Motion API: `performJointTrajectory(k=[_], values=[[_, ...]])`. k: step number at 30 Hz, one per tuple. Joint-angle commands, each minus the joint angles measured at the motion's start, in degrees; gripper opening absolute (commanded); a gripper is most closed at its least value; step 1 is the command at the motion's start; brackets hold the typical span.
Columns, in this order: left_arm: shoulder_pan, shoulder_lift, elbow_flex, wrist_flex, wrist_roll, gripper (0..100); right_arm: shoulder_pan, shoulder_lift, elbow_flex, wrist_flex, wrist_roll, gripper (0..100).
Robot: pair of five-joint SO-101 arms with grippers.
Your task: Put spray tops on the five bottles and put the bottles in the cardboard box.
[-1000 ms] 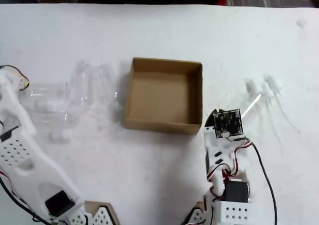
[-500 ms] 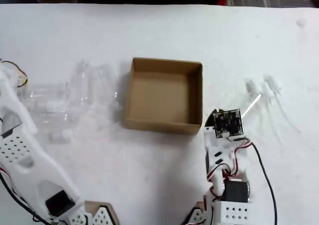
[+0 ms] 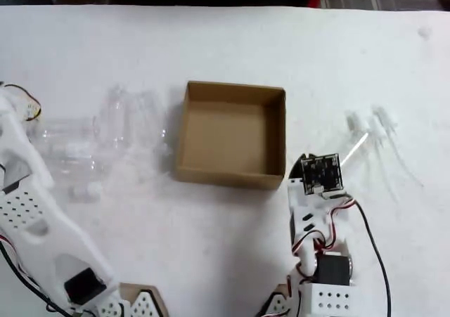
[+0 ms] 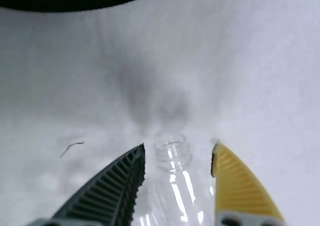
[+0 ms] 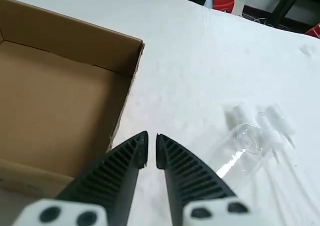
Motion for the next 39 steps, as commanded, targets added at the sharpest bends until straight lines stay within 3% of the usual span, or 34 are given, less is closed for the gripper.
performJointTrajectory(k=[1, 7, 21, 39], values=[[0.84, -0.57, -2.29, 0.88, 0.97, 21, 0.13, -0.13, 0.44, 0.31, 0.53, 2.2], [0.84, -0.48, -2.29, 0.53, -0.18, 11, 0.13, -0.13, 0.44, 0.31, 0.53, 2.2], [0.92, -1.63, -3.6, 0.97, -1.76, 10, 0.13, -0.13, 0.44, 0.31, 0.53, 2.2], [7.34, -4.62, -39.91, 26.55, -10.99, 10, 0.13, -0.13, 0.44, 0.31, 0.53, 2.2]])
